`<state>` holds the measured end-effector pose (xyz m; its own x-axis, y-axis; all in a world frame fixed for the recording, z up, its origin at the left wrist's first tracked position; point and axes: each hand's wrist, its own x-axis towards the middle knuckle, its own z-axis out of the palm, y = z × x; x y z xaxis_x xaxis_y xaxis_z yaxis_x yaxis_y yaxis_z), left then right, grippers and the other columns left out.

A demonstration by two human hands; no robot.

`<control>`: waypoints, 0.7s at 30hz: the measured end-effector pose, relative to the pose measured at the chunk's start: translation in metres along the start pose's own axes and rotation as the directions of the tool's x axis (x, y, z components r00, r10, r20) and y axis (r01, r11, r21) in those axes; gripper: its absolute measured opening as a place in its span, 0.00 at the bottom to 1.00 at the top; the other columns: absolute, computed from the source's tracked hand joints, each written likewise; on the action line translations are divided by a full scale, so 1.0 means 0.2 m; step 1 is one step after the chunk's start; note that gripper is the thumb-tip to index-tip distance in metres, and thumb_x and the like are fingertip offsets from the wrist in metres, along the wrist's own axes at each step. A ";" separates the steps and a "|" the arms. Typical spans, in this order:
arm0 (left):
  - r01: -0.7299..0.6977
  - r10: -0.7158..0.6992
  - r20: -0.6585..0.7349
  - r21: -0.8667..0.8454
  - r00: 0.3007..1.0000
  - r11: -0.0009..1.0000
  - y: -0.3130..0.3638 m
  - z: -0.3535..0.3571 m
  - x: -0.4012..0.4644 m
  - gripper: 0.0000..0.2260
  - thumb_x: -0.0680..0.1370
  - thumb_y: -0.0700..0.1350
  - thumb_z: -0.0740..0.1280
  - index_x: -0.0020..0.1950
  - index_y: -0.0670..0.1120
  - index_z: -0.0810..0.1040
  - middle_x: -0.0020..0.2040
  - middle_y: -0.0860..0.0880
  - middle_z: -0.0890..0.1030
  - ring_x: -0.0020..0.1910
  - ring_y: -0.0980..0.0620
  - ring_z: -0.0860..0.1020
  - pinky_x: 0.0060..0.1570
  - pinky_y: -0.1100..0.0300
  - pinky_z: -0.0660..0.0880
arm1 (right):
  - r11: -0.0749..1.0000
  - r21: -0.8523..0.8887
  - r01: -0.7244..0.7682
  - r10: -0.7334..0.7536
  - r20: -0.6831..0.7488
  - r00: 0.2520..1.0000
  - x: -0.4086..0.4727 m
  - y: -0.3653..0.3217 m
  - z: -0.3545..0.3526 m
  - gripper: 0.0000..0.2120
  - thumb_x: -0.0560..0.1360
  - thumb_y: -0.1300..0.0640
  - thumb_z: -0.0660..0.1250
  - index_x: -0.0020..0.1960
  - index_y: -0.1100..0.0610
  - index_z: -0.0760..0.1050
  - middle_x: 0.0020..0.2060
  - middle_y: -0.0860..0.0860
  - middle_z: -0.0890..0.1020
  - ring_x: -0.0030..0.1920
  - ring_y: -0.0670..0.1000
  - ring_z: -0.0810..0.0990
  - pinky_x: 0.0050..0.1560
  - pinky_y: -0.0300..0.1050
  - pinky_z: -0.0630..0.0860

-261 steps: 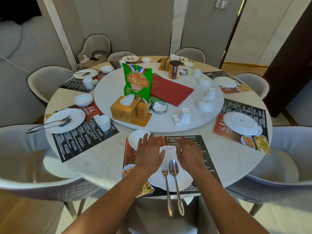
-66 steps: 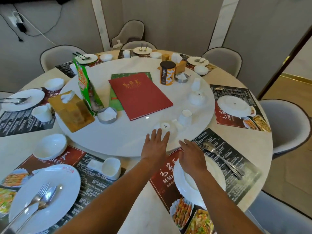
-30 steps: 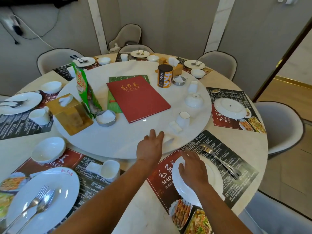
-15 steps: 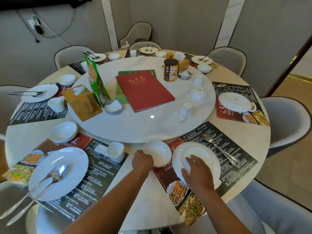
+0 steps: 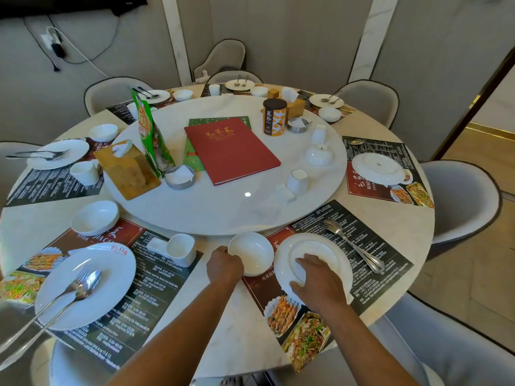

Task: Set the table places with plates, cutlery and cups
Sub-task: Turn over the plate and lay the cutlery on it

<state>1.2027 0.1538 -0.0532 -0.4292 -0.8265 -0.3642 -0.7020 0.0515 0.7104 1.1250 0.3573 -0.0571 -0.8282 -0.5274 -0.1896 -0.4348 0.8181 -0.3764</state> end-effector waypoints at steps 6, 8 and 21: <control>-0.012 0.011 0.030 0.056 1.000 0.998 -0.04 -0.01 -0.01 0.17 0.77 0.41 0.66 0.66 0.44 0.77 0.55 0.43 0.83 0.50 0.43 0.83 0.51 0.50 0.82 | 1.000 -0.015 0.013 -0.013 -0.001 1.000 0.00 0.01 -0.01 0.31 0.78 0.43 0.67 0.78 0.49 0.63 0.78 0.46 0.62 0.78 0.48 0.58 0.75 0.50 0.63; -0.016 0.015 0.042 0.028 0.999 0.999 -0.04 -0.02 -0.03 0.20 0.78 0.43 0.66 0.70 0.45 0.74 0.57 0.44 0.81 0.52 0.43 0.82 0.52 0.50 0.82 | 1.000 -0.017 0.019 -0.019 -0.008 1.000 -0.01 0.01 0.00 0.31 0.78 0.43 0.67 0.78 0.49 0.63 0.78 0.46 0.62 0.78 0.49 0.58 0.75 0.50 0.63; -0.760 0.728 0.238 0.318 0.643 0.567 0.02 0.15 -0.47 0.18 0.81 0.52 0.64 0.72 0.56 0.73 0.68 0.51 0.75 0.66 0.51 0.73 0.64 0.54 0.74 | 0.932 0.332 -0.143 0.254 -0.321 0.912 -0.08 0.14 -0.06 0.15 0.78 0.53 0.67 0.64 0.51 0.77 0.62 0.51 0.77 0.61 0.53 0.75 0.48 0.45 0.70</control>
<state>1.2236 0.2481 -0.0341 -0.9221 -0.3607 0.1401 -0.2525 0.8354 0.4883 1.1226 0.3920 -0.0544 -0.9796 -0.1998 0.0223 -0.1696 0.7616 -0.6254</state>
